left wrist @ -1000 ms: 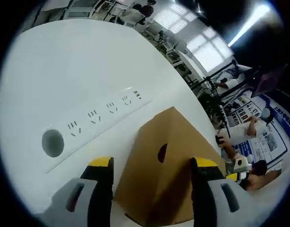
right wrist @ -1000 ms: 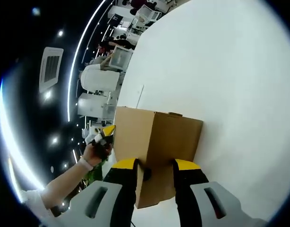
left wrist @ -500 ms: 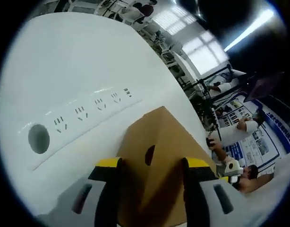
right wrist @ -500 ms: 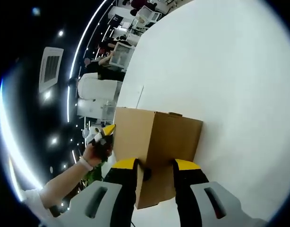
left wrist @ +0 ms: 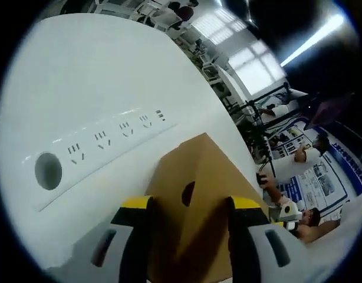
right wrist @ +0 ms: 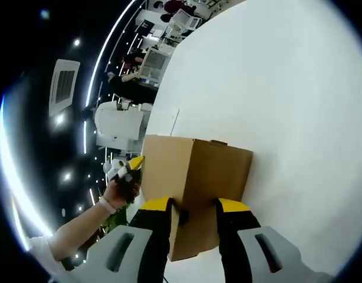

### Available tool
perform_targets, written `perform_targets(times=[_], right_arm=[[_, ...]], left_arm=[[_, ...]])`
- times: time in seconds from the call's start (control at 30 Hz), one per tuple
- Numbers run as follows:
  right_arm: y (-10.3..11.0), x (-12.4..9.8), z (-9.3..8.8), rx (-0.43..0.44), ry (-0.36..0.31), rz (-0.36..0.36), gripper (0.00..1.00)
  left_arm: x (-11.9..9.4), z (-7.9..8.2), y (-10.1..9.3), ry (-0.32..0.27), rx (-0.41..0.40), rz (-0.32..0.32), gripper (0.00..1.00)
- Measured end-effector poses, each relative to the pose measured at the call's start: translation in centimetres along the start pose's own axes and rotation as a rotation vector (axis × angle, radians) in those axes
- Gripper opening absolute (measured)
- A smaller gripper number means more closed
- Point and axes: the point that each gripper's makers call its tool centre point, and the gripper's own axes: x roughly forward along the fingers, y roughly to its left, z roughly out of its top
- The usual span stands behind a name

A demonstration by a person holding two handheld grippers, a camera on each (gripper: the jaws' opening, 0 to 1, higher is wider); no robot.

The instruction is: Operate the shoe box by opening the lid, removing the specified soft item, and placing it in the target area until the item is outside and the box remains undamaged.

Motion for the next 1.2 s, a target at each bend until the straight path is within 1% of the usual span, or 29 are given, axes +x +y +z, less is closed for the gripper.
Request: perform_targets(times=[0.1,0.17,0.2,0.23,0.3,0.4,0.43,0.73,0.83,1.2], right_arm=[[0.0,0.0,0.0,-0.001,-0.006,-0.001,0.29],[0.0,0.0,0.0,-0.001,-0.009,-0.002,0.29],[0.0,0.0,0.1,-0.001,-0.010,-0.002,0.29],[0.0,0.0,0.1,0.000,-0.012,-0.001,0.29],[0.0,0.0,0.1,-0.001,-0.013,0.000,0.29],[-0.1,0.0,0.1,-0.001,-0.012,-0.001,0.29],[-0.1,0.0,0.1,-0.002,-0.010,-0.001,0.29],[-0.1,0.1,0.2,-0.004,-0.013,-0.002,0.29],[-0.2,0.1,0.2,0.008,-0.006,0.000,0.29],[-0.1,0.0,0.2,-0.001,0.025,-0.004,0.29]], left_arm=[[-0.1,0.0,0.0,0.000,0.000,-0.006,0.49],[-0.5,0.3,0.0,-0.004,-0.004,-0.015,0.44],[-0.6,0.5,0.1,-0.012,-0.022,-0.017,0.42],[-0.8,0.6,0.2,-0.022,-0.057,-0.022,0.41],[-1.0,0.6,0.3,-0.031,-0.062,-0.031,0.37],[-1.3,0.9,0.5,-0.050,-0.105,-0.042,0.34],[-1.2,0.8,0.4,-0.052,-0.120,-0.048,0.34],[-0.9,0.9,0.3,-0.050,-0.111,-0.038,0.34],[-0.9,0.8,0.3,-0.054,-0.118,-0.039,0.34],[-1.0,0.7,0.2,-0.078,-0.126,-0.032,0.33]])
